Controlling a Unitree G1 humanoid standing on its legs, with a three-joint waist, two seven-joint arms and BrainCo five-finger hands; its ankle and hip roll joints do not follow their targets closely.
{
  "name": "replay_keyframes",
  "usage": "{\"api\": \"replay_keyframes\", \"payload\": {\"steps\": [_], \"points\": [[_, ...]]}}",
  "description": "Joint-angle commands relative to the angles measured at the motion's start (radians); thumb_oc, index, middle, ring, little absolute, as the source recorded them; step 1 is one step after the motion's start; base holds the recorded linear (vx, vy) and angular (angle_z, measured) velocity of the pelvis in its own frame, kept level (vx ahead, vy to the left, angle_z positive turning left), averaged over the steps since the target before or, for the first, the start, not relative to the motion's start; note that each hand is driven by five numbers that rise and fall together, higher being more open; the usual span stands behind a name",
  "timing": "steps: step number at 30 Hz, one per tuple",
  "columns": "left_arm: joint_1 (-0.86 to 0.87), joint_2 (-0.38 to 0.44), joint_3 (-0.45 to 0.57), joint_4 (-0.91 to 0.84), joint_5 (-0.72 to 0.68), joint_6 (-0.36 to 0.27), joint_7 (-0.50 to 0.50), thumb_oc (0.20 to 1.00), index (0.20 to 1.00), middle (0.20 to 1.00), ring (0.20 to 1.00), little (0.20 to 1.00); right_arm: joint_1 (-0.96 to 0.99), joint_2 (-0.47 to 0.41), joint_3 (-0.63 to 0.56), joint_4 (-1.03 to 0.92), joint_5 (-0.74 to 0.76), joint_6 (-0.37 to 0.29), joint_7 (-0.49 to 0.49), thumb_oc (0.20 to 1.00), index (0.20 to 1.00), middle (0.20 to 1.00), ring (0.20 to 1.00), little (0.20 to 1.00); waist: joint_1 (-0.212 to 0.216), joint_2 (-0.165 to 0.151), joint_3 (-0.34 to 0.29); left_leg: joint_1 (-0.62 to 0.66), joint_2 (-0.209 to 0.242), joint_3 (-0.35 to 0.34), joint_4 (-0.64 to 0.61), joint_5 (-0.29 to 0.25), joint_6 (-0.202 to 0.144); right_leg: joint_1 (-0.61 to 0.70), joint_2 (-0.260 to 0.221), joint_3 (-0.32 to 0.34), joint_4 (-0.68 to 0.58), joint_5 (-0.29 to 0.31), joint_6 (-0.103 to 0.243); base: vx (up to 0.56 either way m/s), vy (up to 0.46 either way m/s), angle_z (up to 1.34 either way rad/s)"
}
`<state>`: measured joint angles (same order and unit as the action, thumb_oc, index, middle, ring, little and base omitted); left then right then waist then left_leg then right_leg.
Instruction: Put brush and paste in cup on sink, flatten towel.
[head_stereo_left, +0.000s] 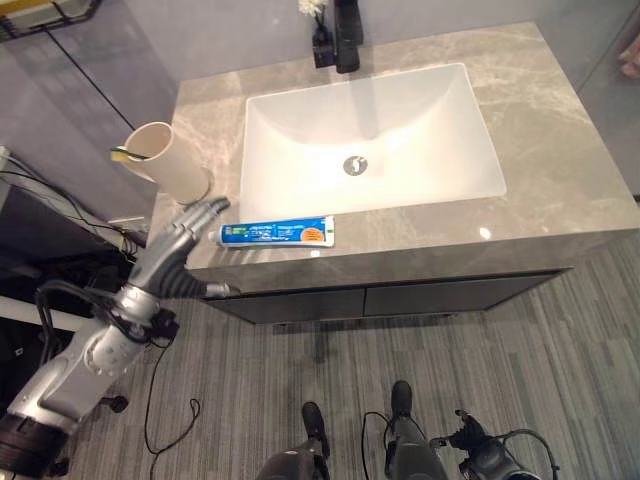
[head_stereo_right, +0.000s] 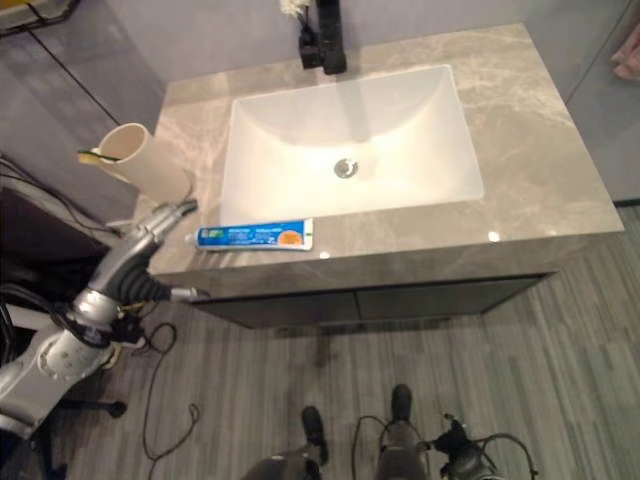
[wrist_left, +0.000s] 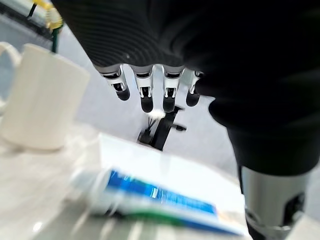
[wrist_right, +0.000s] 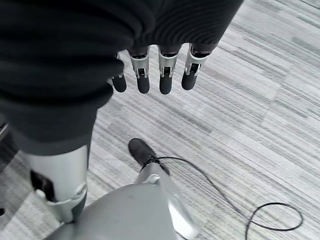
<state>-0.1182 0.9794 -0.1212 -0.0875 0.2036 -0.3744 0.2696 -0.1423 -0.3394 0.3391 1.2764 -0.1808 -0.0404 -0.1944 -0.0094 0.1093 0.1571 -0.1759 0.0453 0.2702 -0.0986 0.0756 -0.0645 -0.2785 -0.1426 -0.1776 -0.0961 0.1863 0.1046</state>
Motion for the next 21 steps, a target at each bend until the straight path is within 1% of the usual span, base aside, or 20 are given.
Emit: {"api": "replay_keyframes", "payload": {"steps": [1, 5, 8, 9, 14, 19, 21], "points": [[-0.083, 0.079, 0.045, 0.012, -0.010, -0.014, 0.069, 1.000, 1.000, 1.000, 1.000, 1.000, -0.026, 0.009, 0.016, 0.009, 0.006, 0.012, -0.019, 1.000, 1.000, 1.000, 1.000, 1.000, -0.014, -0.033, 0.017, -0.017, -0.014, -0.074, 0.011, -0.023, -0.024, 0.023, -0.075, 0.045, 0.009, -0.016, 0.081, 0.00, 0.000, 0.00], [-0.119, 0.104, 0.037, 0.035, -0.012, -0.012, 0.072, 1.000, 1.000, 1.000, 1.000, 1.000, -0.037, 0.009, 0.026, -0.006, 0.014, 0.006, -0.019, 1.000, 1.000, 1.000, 1.000, 1.000, -0.017, -0.035, 0.020, -0.034, -0.012, -0.067, 0.011, -0.018, -0.025, 0.000, -0.073, 0.053, 0.009, -0.009, 0.080, 0.00, 0.000, 0.00], [-0.121, 0.108, 0.046, 0.071, -0.036, -0.007, 0.074, 1.000, 1.000, 1.000, 1.000, 1.000, -0.050, 0.009, 0.033, -0.023, 0.027, 0.003, -0.017, 1.000, 1.000, 1.000, 1.000, 1.000, -0.015, -0.038, 0.024, -0.049, -0.009, -0.062, 0.011, -0.013, -0.026, -0.017, -0.072, 0.061, 0.009, -0.002, 0.080, 0.01, -0.002, -0.03], [-0.120, 0.111, 0.047, 0.094, -0.037, 0.006, 0.073, 1.000, 1.000, 1.000, 1.000, 1.000, -0.056, 0.007, 0.033, -0.031, 0.039, 0.000, -0.016, 1.000, 1.000, 1.000, 1.000, 1.000, -0.016, -0.038, 0.030, -0.054, -0.008, -0.061, 0.011, -0.011, -0.027, -0.024, -0.071, 0.064, 0.009, 0.000, 0.080, 0.02, -0.005, -0.06], [-0.118, 0.142, 0.054, 0.128, -0.030, 0.013, 0.066, 1.000, 1.000, 1.000, 1.000, 1.000, -0.082, 0.007, 0.039, -0.054, 0.059, -0.008, -0.025, 1.000, 1.000, 1.000, 1.000, 1.000, -0.015, -0.045, 0.037, -0.068, -0.003, -0.052, 0.011, -0.006, -0.029, -0.042, -0.069, 0.074, 0.009, 0.004, 0.079, 0.02, -0.004, -0.03], [-0.115, 0.142, 0.057, 0.152, -0.036, 0.018, 0.065, 1.000, 1.000, 1.000, 1.000, 1.000, -0.090, 0.009, 0.042, -0.055, 0.059, -0.007, -0.029, 1.000, 1.000, 1.000, 1.000, 1.000, -0.015, -0.049, 0.044, -0.072, -0.001, -0.050, 0.011, -0.004, -0.030, -0.049, -0.069, 0.079, 0.009, 0.007, 0.079, 0.03, 0.002, -0.03], [-0.127, 0.133, 0.043, 0.173, -0.040, 0.023, 0.064, 1.000, 1.000, 1.000, 1.000, 1.000, -0.086, 0.009, 0.047, -0.056, 0.051, -0.006, -0.030, 1.000, 1.000, 1.000, 1.000, 1.000, -0.018, -0.051, 0.053, -0.076, -0.001, -0.053, 0.011, -0.003, -0.030, -0.052, -0.069, 0.077, 0.009, 0.007, 0.080, 0.06, 0.008, 0.00]]}}
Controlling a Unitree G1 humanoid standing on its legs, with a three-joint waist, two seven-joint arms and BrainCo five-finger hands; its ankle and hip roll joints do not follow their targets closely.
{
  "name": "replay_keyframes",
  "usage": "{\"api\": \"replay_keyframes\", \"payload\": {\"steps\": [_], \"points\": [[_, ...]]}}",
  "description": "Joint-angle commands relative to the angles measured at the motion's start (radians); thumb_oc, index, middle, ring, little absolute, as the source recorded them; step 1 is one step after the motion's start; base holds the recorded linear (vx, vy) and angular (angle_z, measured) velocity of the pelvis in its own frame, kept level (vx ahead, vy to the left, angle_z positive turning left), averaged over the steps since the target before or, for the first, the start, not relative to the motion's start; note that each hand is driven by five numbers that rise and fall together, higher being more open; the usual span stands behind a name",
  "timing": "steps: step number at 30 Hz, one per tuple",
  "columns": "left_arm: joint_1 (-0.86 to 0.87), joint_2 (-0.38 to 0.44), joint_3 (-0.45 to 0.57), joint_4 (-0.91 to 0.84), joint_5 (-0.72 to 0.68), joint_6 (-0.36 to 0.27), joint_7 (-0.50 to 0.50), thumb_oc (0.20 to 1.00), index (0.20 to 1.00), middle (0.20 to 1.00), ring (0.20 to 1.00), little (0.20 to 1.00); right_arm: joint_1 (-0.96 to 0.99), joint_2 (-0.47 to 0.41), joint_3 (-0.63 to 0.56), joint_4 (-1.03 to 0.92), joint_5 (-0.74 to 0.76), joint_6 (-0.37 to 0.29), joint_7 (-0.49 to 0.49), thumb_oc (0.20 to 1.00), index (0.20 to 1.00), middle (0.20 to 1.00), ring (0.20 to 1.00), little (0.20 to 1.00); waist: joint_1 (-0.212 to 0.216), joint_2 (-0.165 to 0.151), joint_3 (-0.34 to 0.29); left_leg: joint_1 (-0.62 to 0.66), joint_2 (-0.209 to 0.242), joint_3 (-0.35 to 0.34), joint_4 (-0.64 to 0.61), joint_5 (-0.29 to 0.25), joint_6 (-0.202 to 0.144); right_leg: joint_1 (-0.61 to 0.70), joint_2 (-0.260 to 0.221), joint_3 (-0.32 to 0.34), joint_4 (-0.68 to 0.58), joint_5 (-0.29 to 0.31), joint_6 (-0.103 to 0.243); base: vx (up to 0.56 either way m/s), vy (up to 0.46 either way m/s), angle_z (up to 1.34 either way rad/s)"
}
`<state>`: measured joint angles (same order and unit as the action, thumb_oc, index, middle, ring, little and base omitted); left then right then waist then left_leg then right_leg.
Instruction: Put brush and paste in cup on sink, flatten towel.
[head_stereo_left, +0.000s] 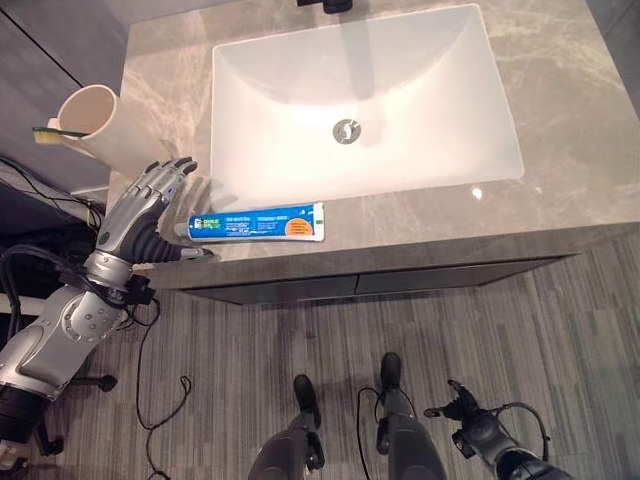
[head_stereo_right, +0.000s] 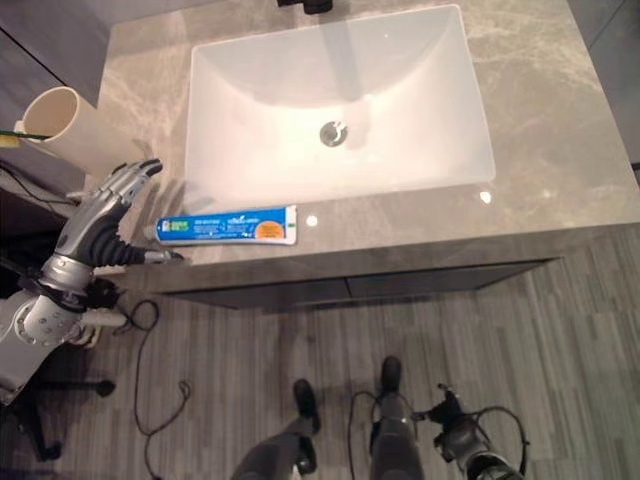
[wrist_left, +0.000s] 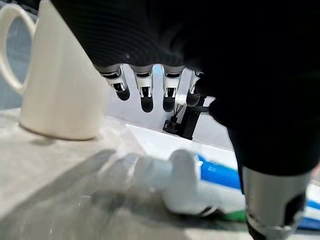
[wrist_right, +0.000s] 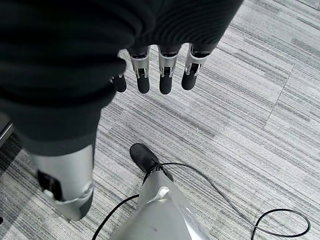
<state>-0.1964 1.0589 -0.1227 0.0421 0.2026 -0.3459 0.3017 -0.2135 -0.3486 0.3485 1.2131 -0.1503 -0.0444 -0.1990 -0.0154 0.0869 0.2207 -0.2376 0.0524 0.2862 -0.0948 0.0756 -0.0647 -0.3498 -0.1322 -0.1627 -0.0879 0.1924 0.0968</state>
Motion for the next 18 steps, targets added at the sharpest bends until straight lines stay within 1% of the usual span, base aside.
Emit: {"api": "replay_keyframes", "payload": {"steps": [1, 10, 14, 15, 17, 18], "points": [[-0.058, 0.052, 0.038, 0.044, -0.037, -0.004, 0.032, 1.000, 1.000, 1.000, 1.000, 1.000, -0.014, 0.017, 0.038, 0.008, 0.018, -0.002, -0.028, 1.000, 1.000, 1.000, 1.000, 1.000, -0.013, -0.028, -0.008, -0.016, -0.008, -0.071, 0.008, -0.003, -0.029, 0.018, -0.080, 0.062, 0.001, 0.001, 0.089, 0.03, 0.010, 0.00], [-0.059, 0.044, 0.018, 0.038, -0.034, 0.001, 0.025, 1.000, 1.000, 1.000, 1.000, 1.000, -0.025, 0.019, 0.035, -0.012, 0.028, -0.009, -0.047, 1.000, 1.000, 1.000, 1.000, 1.000, -0.019, -0.032, 0.006, -0.020, -0.010, -0.063, 0.008, -0.009, -0.028, 0.006, -0.079, 0.079, 0.001, 0.005, 0.090, 0.01, 0.007, -0.01], [-0.060, 0.023, 0.001, 0.061, -0.026, 0.011, 0.021, 1.000, 1.000, 1.000, 1.000, 1.000, -0.032, 0.021, 0.036, -0.011, 0.031, -0.009, -0.054, 1.000, 1.000, 1.000, 1.000, 1.000, -0.023, -0.038, 0.012, -0.017, -0.010, -0.056, 0.008, -0.010, -0.027, 0.002, -0.077, 0.088, 0.001, 0.007, 0.089, 0.01, 0.008, -0.10], [-0.064, 0.020, -0.007, 0.064, -0.027, 0.012, 0.018, 0.909, 0.909, 0.909, 0.909, 0.909, -0.033, 0.021, 0.036, -0.009, 0.031, -0.009, -0.055, 1.000, 1.000, 1.000, 1.000, 1.000, -0.023, -0.038, 0.013, -0.018, -0.009, -0.056, 0.008, -0.009, -0.026, 0.001, -0.077, 0.089, 0.001, 0.007, 0.089, 0.01, 0.010, -0.09], [-0.070, 0.011, -0.020, 0.069, -0.032, 0.015, 0.009, 0.780, 0.780, 0.780, 0.780, 0.780, -0.032, 0.021, 0.035, -0.015, 0.034, -0.008, -0.055, 1.000, 1.000, 1.000, 1.000, 1.000, -0.025, -0.040, 0.015, -0.018, -0.008, -0.053, 0.008, -0.010, -0.026, -0.001, -0.078, 0.091, 0.001, 0.007, 0.088, 0.01, 0.010, -0.09], [-0.073, 0.011, -0.031, 0.067, -0.028, 0.017, -0.002, 0.693, 0.693, 0.693, 0.693, 0.693, -0.030, 0.020, 0.035, -0.012, 0.031, -0.007, -0.056, 1.000, 1.000, 1.000, 1.000, 1.000, -0.028, -0.042, 0.015, -0.017, -0.008, -0.051, 0.008, -0.011, -0.026, -0.001, -0.078, 0.092, 0.001, 0.007, 0.088, 0.01, 0.008, -0.06]]}}
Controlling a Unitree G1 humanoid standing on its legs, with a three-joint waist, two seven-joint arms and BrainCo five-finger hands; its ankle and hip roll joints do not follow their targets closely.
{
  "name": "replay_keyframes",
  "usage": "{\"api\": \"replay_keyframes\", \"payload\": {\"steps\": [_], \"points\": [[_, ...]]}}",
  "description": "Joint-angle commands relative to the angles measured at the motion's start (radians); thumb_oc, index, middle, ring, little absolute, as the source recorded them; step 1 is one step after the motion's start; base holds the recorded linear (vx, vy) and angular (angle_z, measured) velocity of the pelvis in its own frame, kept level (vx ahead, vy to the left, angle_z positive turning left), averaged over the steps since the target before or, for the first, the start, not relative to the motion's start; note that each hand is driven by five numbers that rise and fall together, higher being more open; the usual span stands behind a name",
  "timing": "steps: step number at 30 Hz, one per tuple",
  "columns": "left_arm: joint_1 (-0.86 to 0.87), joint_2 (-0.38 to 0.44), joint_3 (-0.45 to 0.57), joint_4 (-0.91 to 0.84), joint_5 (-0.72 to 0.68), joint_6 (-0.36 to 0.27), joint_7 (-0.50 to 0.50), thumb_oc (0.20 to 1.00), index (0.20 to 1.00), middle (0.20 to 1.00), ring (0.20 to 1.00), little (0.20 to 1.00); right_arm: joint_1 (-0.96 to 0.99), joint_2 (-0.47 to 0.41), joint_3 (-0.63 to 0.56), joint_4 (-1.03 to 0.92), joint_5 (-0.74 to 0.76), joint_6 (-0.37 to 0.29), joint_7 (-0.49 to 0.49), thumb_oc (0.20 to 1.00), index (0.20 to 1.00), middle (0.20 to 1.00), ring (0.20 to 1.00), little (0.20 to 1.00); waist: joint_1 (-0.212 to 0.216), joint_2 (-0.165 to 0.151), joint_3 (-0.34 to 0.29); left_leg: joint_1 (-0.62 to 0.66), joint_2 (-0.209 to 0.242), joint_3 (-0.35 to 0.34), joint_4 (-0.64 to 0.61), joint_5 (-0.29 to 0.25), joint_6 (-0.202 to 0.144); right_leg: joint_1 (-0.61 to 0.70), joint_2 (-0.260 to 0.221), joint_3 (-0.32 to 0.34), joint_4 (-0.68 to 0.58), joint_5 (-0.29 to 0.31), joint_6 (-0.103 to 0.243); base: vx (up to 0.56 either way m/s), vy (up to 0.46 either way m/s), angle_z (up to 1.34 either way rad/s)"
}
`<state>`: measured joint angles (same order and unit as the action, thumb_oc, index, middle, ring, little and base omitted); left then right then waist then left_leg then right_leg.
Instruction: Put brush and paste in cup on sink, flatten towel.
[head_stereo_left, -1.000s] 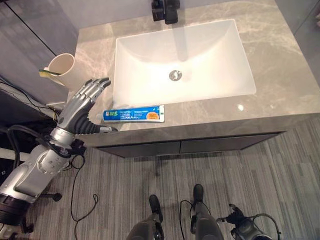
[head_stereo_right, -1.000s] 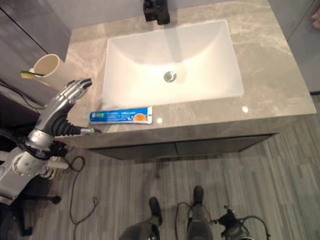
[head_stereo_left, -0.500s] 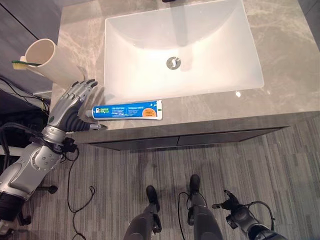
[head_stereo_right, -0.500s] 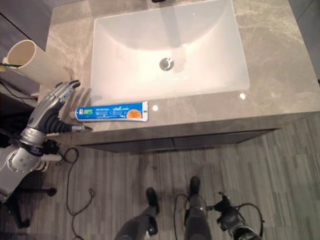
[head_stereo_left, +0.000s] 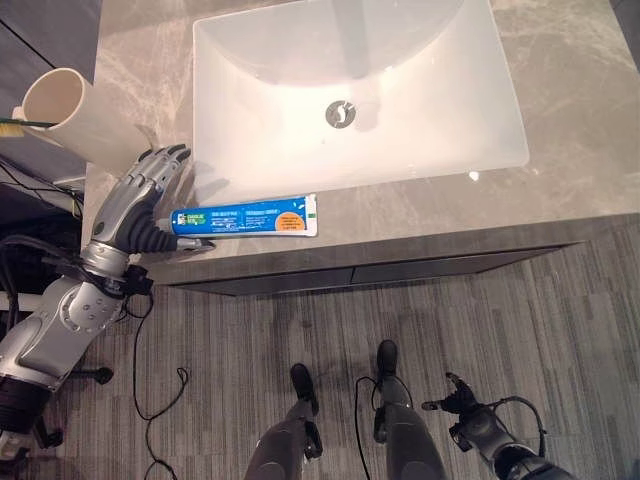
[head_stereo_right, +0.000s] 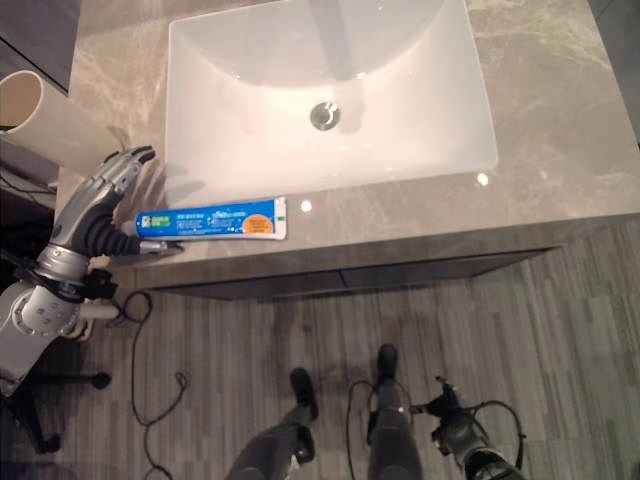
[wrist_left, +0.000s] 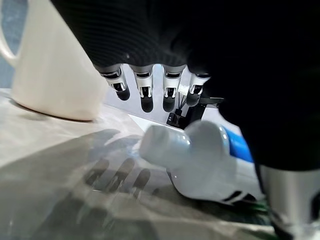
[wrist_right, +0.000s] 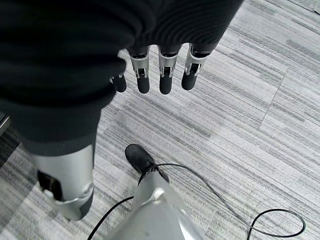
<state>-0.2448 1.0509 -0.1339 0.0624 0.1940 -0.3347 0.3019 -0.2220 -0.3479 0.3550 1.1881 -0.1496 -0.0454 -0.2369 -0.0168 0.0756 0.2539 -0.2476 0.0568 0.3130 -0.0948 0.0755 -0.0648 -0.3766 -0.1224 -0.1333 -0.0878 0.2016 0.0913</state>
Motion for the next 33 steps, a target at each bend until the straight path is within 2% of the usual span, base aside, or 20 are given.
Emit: {"api": "replay_keyframes", "payload": {"steps": [1, 4, 5, 7, 8, 9, 10, 11, 12, 18, 25, 27, 28, 30, 33], "points": [[-0.026, 0.019, -0.021, 0.047, -0.020, 0.006, -0.002, 0.620, 0.620, 0.620, 0.620, 0.620, -0.021, 0.019, 0.028, 0.013, 0.030, -0.006, -0.018, 1.000, 1.000, 1.000, 1.000, 1.000, -0.026, -0.031, -0.018, -0.006, -0.012, -0.078, 0.008, -0.011, -0.025, 0.025, -0.088, 0.063, 0.001, -0.002, 0.094, 0.01, 0.005, -0.05], [-0.019, 0.025, -0.030, 0.040, -0.024, 0.009, -0.027, 0.526, 0.526, 0.526, 0.526, 0.526, -0.018, 0.016, 0.027, 0.018, 0.025, -0.004, -0.018, 1.000, 1.000, 1.000, 1.000, 1.000, -0.029, -0.034, -0.021, -0.002, -0.012, -0.071, 0.008, -0.015, -0.025, 0.025, -0.085, 0.071, 0.001, -0.001, 0.095, 0.00, 0.002, -0.03], [-0.016, 0.028, -0.031, 0.038, -0.029, 0.011, -0.039, 0.517, 0.517, 0.517, 0.517, 0.517, -0.017, 0.016, 0.028, 0.019, 0.023, -0.002, -0.017, 1.000, 1.000, 1.000, 1.000, 1.000, -0.030, -0.035, -0.021, 0.002, -0.011, -0.068, 0.008, -0.017, -0.024, 0.025, -0.084, 0.076, 0.001, -0.002, 0.094, 0.03, 0.016, -0.04], [-0.013, 0.036, -0.044, 0.036, -0.031, 0.017, -0.062, 0.583, 0.583, 0.583, 0.583, 0.583, -0.018, 0.016, 0.028, 0.015, 0.022, -0.001, -0.014, 1.000, 1.000, 1.000, 1.000, 1.000, -0.034, -0.035, -0.020, 0.009, -0.010, -0.061, 0.008, -0.020, -0.023, 0.025, -0.082, 0.082, 0.001, -0.002, 0.094, 0.00, 0.013, -0.05], [-0.014, 0.044, -0.052, 0.030, -0.027, 0.017, -0.074, 0.580, 0.580, 0.580, 0.580, 0.580, -0.019, 0.016, 0.030, 0.014, 0.019, 0.001, -0.012, 1.000, 1.000, 1.000, 1.000, 1.000, -0.035, -0.036, -0.018, 0.014, -0.009, -0.056, 0.008, -0.022, -0.023, 0.026, -0.081, 0.087, 0.001, -0.003, 0.094, -0.01, 0.014, -0.05], [-0.011, 0.061, -0.059, 0.015, -0.016, 0.016, -0.087, 0.504, 0.504, 0.504, 0.504, 0.504, -0.022, 0.014, 0.030, 0.013, 0.015, 0.003, -0.009, 1.000, 1.000, 1.000, 1.000, 1.000, -0.037, -0.036, -0.016, 0.020, -0.008, -0.050, 0.008, -0.025, -0.022, 0.026, -0.079, 0.093, 0.001, -0.002, 0.094, 0.00, 0.018, -0.06], [-0.006, 0.069, -0.062, 0.007, -0.014, 0.016, -0.097, 0.485, 0.485, 0.485, 0.485, 0.485, -0.022, 0.014, 0.029, 0.014, 0.011, 0.005, -0.006, 1.000, 1.000, 1.000, 1.000, 1.000, -0.039, -0.036, -0.016, 0.022, -0.007, -0.047, 0.008, -0.025, -0.021, 0.024, -0.078, 0.098, 0.001, -0.001, 0.093, 0.00, 0.017, -0.15], [0.001, 0.074, -0.066, 0.000, -0.018, 0.016, -0.108, 0.391, 0.391, 0.391, 0.391, 0.391, -0.025, 0.013, 0.029, 0.013, 0.009, 0.006, -0.004, 1.000, 1.000, 1.000, 1.000, 1.000, -0.039, -0.037, -0.015, 0.025, -0.007, -0.042, 0.008, -0.026, -0.021, 0.021, -0.077, 0.105, 0.001, 0.000, 0.093, 0.01, 0.005, -0.18], [0.005, 0.095, -0.083, -0.010, -0.013, 0.011, -0.131, 0.200, 0.200, 0.200, 0.200, 0.200, -0.025, 0.011, 0.027, 0.014, 0.008, 0.009, -0.001, 1.000, 1.000, 1.000, 1.000, 1.000, -0.042, -0.035, -0.011, 0.037, -0.006, -0.034, 0.008, -0.033, -0.021, 0.027, -0.073, 0.113, 0.001, -0.004, 0.094, 0.00, -0.005, -0.19], [-0.007, 0.174, -0.149, -0.039, 0.041, -0.011, -0.183, 0.200, 0.200, 0.200, 0.200, 0.200, -0.030, 0.007, 0.028, 0.012, -0.005, 0.005, 0.004, 1.000, 1.000, 1.000, 1.000, 1.000, -0.049, -0.033, -0.011, 0.055, -0.004, -0.010, 0.008, -0.036, -0.021, 0.028, -0.066, 0.136, 0.001, -0.002, 0.093, 0.00, 0.002, -0.17], [0.007, 0.138, -0.126, -0.024, 0.096, -0.006, -0.142, 0.200, 0.200, 0.200, 0.200, 0.200, 0.044, -0.018, -0.104, 0.074, 0.115, -0.009, -0.005, 1.000, 1.000, 1.000, 1.000, 1.000, -0.061, -0.035, -0.068, 0.137, 0.005, 0.005, 0.008, -0.058, -0.017, 0.091, -0.057, 0.141, 0.001, -0.019, 0.093, 0.03, -0.024, -0.12], [0.010, 0.130, -0.098, -0.024, 0.110, -0.003, -0.127, 0.200, 0.200, 0.200, 0.200, 0.200, 0.079, -0.027, -0.183, 0.117, 0.191, -0.010, 0.002, 1.000, 1.000, 1.000, 1.000, 1.000, -0.067, -0.039, -0.092, 0.165, 0.008, 0.007, 0.008, -0.070, -0.016, 0.118, -0.055, 0.139, 0.001, -0.030, 0.096, 0.08, -0.029, -0.02], [0.023, 0.124, -0.047, -0.024, 0.121, 0.002, -0.099, 0.200, 0.200, 0.200, 0.200, 0.200, 0.117, -0.039, -0.310, 0.156, 0.341, -0.022, 0.009, 1.000, 1.000, 1.000, 1.000, 1.000, -0.076, -0.048, -0.115, 0.193, 0.013, 0.010, 0.008, -0.078, -0.016, 0.143, -0.051, 0.139, 0.001, -0.036, 0.099, 0.03, -0.035, -0.03], [0.022, 0.121, -0.030, -0.026, 0.124, 0.003, -0.093, 0.200, 0.200, 0.200, 0.200, 0.200, 0.132, -0.045, -0.342, 0.175, 0.383, -0.025, 0.025, 1.000, 1.000, 1.000, 1.000, 1.000, -0.078, -0.054, -0.124, 0.203, 0.015, 0.013, 0.008, -0.075, -0.017, 0.152, -0.050, 0.140, 0.001, -0.033, 0.098, 0.03, -0.036, -0.03], [0.018, 0.123, 0.052, -0.044, 0.138, 0.004, -0.050, 0.200, 0.200, 0.200, 0.200, 0.200, 0.166, -0.121, -0.541, 0.217, 0.648, -0.051, 0.039, 1.000, 1.000, 1.000, 1.000, 1.000, -0.091, -0.076, -0.166, 0.235, 0.023, 0.015, 0.008, -0.084, -0.019, 0.183, -0.045, 0.135, 0.001, -0.041, 0.103, 0.07, -0.036, -0.04]]}}
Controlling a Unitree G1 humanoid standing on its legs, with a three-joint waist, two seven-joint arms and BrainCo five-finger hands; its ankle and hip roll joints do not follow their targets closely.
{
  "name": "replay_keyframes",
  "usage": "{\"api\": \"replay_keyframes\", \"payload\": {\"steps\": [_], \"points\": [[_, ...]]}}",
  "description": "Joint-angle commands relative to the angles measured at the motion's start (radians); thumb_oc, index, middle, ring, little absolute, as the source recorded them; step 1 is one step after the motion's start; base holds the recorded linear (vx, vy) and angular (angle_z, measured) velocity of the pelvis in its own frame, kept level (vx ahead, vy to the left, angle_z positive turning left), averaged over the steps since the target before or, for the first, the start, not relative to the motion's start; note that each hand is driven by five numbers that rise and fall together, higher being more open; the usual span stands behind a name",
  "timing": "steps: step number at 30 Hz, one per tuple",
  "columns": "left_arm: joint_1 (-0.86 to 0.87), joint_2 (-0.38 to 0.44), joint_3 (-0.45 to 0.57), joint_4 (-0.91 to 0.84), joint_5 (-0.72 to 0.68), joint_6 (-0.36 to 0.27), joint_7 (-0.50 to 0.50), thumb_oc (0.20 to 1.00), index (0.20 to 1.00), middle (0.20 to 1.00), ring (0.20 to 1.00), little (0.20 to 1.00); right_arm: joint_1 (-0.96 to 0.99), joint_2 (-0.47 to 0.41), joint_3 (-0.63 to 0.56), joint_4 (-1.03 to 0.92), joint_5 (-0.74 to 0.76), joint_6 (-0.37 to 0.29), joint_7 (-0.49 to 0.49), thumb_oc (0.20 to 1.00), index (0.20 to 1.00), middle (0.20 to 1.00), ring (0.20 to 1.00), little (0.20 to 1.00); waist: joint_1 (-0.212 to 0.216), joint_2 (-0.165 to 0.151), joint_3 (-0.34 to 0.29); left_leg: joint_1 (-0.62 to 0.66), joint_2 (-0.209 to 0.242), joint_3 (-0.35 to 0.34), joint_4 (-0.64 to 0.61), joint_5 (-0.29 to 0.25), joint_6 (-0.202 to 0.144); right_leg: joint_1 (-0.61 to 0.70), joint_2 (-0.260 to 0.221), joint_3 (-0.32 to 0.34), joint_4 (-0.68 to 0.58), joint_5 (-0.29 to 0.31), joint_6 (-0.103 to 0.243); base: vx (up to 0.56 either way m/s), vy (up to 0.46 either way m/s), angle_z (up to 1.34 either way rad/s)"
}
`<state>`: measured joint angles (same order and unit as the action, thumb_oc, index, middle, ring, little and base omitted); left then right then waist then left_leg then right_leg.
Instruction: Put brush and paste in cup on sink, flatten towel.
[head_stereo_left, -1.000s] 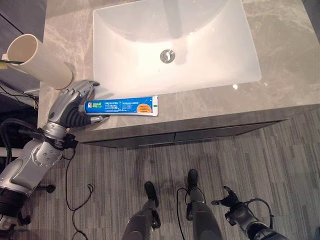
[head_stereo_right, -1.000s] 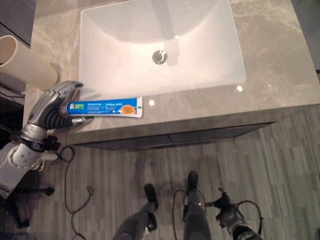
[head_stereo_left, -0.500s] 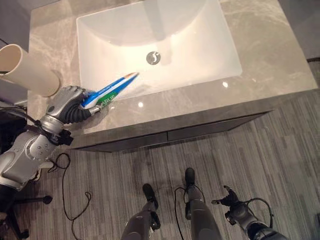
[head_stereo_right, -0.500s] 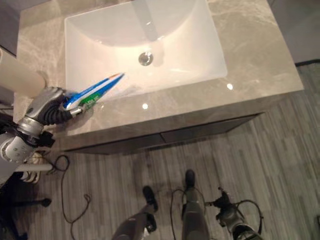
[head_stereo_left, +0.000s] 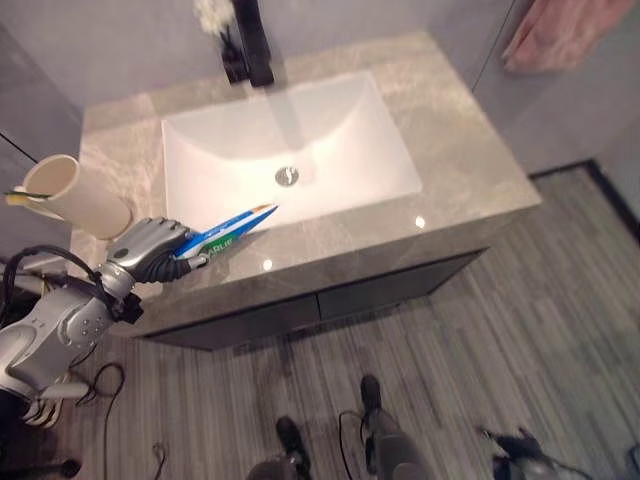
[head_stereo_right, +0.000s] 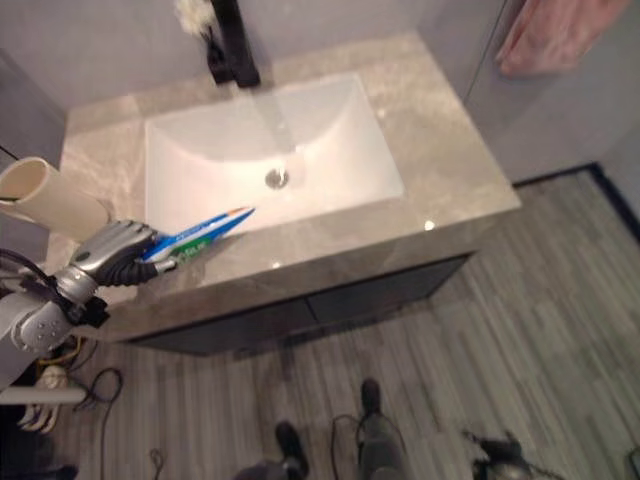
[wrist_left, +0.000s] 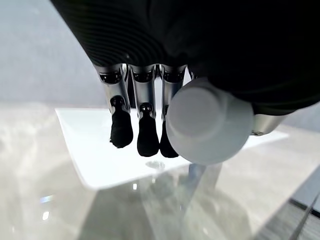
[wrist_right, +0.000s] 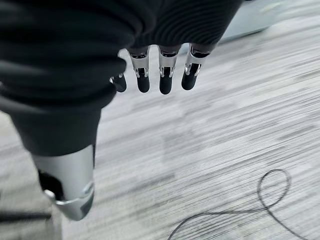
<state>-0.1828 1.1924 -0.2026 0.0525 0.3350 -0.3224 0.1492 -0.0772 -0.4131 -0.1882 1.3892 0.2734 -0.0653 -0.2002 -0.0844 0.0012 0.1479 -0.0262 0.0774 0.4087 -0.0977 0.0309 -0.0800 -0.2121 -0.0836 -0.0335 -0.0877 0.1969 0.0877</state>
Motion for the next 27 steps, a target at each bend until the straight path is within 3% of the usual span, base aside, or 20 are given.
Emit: {"api": "replay_keyframes", "payload": {"steps": [1, 3, 4, 5, 7, 9, 11, 15, 19, 20, 23, 24, 25, 27], "points": [[-0.049, -0.018, 0.139, -0.041, -0.003, -0.010, 0.117, 0.200, 0.200, 0.200, 0.200, 0.200, 0.027, -0.081, -0.040, 0.015, 0.279, -0.039, 0.002, 1.000, 1.000, 1.000, 1.000, 1.000, -0.028, -0.007, -0.071, 0.024, 0.005, -0.082, 0.010, -0.049, -0.004, 0.029, -0.083, 0.032, 0.000, -0.044, 0.110, 0.02, -0.038, -0.03], [-0.067, -0.024, 0.216, -0.104, 0.025, -0.003, 0.186, 0.200, 0.200, 0.200, 0.200, 0.200, 0.021, -0.209, -0.180, -0.032, 0.419, -0.079, -0.050, 1.000, 1.000, 1.000, 1.000, 1.000, -0.041, -0.029, -0.102, 0.046, 0.011, -0.078, 0.010, -0.058, -0.006, 0.055, -0.080, 0.028, 0.000, -0.046, 0.114, 0.03, -0.031, -0.08], [-0.063, -0.025, 0.221, -0.108, 0.026, -0.001, 0.185, 0.200, 0.200, 0.200, 0.200, 0.200, 0.021, -0.209, -0.180, -0.036, 0.417, -0.078, -0.053, 1.000, 1.000, 1.000, 1.000, 1.000, -0.041, -0.030, -0.100, 0.044, 0.011, -0.077, 0.010, -0.052, -0.006, 0.053, -0.080, 0.029, 0.000, -0.041, 0.112, 0.01, -0.009, -0.08], [-0.059, -0.038, 0.265, -0.133, 0.036, 0.005, 0.221, 0.200, 0.200, 0.200, 0.200, 0.200, 0.034, -0.253, -0.203, -0.162, 0.392, -0.097, -0.099, 1.000, 1.000, 1.000, 1.000, 1.000, -0.049, -0.036, -0.111, 0.051, 0.012, -0.073, 0.010, -0.054, -0.006, 0.059, -0.078, 0.031, 0.000, -0.042, 0.113, 0.00, 0.000, 0.00], [-0.025, -0.092, 0.319, -0.147, 0.082, 0.020, 0.255, 0.200, 0.200, 0.200, 0.200, 0.200, 0.090, -0.294, -0.192, -0.568, 0.175, -0.105, -0.191, 1.000, 1.000, 1.000, 1.000, 1.000, -0.065, -0.040, -0.129, 0.066, 0.015, -0.062, 0.010, -0.059, -0.004, 0.068, -0.074, 0.038, 0.000, -0.040, 0.116, 0.03, 0.012, -0.01], [-0.049, -0.121, 0.354, -0.189, 0.138, 0.026, 0.288, 0.200, 0.200, 0.200, 0.200, 0.200, 0.132, -0.348, -0.216, -0.953, 0.073, -0.141, -0.176, 1.000, 1.000, 1.000, 1.000, 1.000, -0.090, -0.044, -0.147, 0.080, 0.016, -0.052, 0.010, -0.064, -0.003, 0.077, -0.073, 0.042, 0.000, -0.040, 0.117, 0.02, 0.024, -0.12], [-0.105, -0.161, 0.339, -0.217, 0.150, 0.021, 0.309, 0.200, 0.200, 0.200, 0.200, 0.200, 0.099, -0.363, -0.196, -1.100, 0.053, -0.188, -0.159, 1.000, 1.000, 1.000, 1.000, 1.000, -0.089, -0.046, -0.163, 0.091, 0.016, -0.052, 0.010, -0.074, 0.001, 0.092, -0.074, 0.037, 0.000, -0.047, 0.118, 0.01, 0.010, -0.04], [-0.219, -0.190, 0.248, -0.270, 0.116, 0.001, 0.276, 0.200, 0.200, 0.200, 0.200, 0.200, -0.021, -0.454, -0.023, -1.365, 0.040, -0.210, -0.001, 1.000, 1.000, 1.000, 1.000, 1.000, -0.068, -0.055, -0.179, 0.105, 0.019, -0.051, 0.010, -0.072, 0.002, 0.112, -0.072, 0.029, 0.000, -0.055, 0.114, -0.01, -0.007, 0.01], [-0.305, -0.169, 0.151, -0.279, 0.076, -0.012, 0.249, 0.200, 0.200, 0.200, 0.200, 0.200, -0.282, -0.496, 0.314, -1.446, 0.179, -0.186, 0.147, 1.000, 1.000, 1.000, 1.000, 1.000, -0.024, -0.071, -0.182, 0.122, 0.021, -0.045, 0.010, -0.061, -0.002, 0.126, -0.071, 0.031, 0.000, -0.054, 0.109, -0.01, -0.025, -0.03], [-0.323, -0.166, 0.132, -0.280, 0.067, -0.016, 0.245, 0.200, 0.200, 0.200, 0.200, 0.200, -0.355, -0.497, 0.402, -1.467, 0.284, -0.186, 0.209, 1.000, 1.000, 1.000, 1.000, 1.000, -0.010, -0.073, -0.182, 0.125, 0.023, -0.046, 0.010, -0.059, -0.004, 0.131, -0.070, 0.029, 0.000, -0.057, 0.106, 0.00, 0.000, 0.00], [-0.340, -0.168, 0.092, -0.277, 0.034, -0.023, 0.246, 0.200, 0.200, 0.200, 0.200, 0.200, -0.521, -0.436, 0.612, -1.456, 0.526, -0.174, 0.300, 1.000, 1.000, 1.000, 1.000, 1.000, 0.023, -0.078, -0.179, 0.127, 0.026, -0.051, 0.010, -0.050, -0.009, 0.140, -0.071, 0.017, 0.000, -0.062, 0.099, -0.01, -0.041, 0.02], [-0.345, -0.167, 0.068, -0.282, 0.031, -0.027, 0.251, 0.200, 0.200, 0.200, 0.200, 0.200, -0.585, -0.377, 0.664, -1.485, 0.590, -0.183, 0.304, 1.000, 1.000, 1.000, 1.000, 1.000, 0.042, -0.077, -0.177, 0.129, 0.028, -0.057, 0.010, -0.053, -0.010, 0.147, -0.072, 0.009, 0.000, -0.068, 0.098, -0.01, -0.047, 0.14], [-0.344, -0.152, 0.064, -0.275, 0.027, -0.026, 0.260, 0.200, 0.200, 0.200, 0.200, 0.200, -0.643, -0.294, 0.704, -1.437, 0.646, -0.189, 0.295, 1.000, 1.000, 1.000, 1.000, 1.000, 0.059, -0.074, -0.172, 0.126, 0.028, -0.066, 0.010, -0.049, -0.011, 0.151, -0.074, -0.001, 0.000, -0.068, 0.094, -0.01, -0.031, 0.11], [-0.333, -0.138, 0.073, -0.277, 0.029, -0.034, 0.268, 0.200, 0.200, 0.200, 0.200, 0.200, -0.678, -0.248, 0.735, -1.452, 0.682, -0.190, 0.312, 1.000, 1.000, 1.000, 1.000, 1.000, 0.072, -0.074, -0.170, 0.123, 0.029, -0.072, 0.010, -0.046, -0.012, 0.154, -0.076, -0.006, 0.000, -0.070, 0.091, -0.01, -0.028, 0.16]]}}
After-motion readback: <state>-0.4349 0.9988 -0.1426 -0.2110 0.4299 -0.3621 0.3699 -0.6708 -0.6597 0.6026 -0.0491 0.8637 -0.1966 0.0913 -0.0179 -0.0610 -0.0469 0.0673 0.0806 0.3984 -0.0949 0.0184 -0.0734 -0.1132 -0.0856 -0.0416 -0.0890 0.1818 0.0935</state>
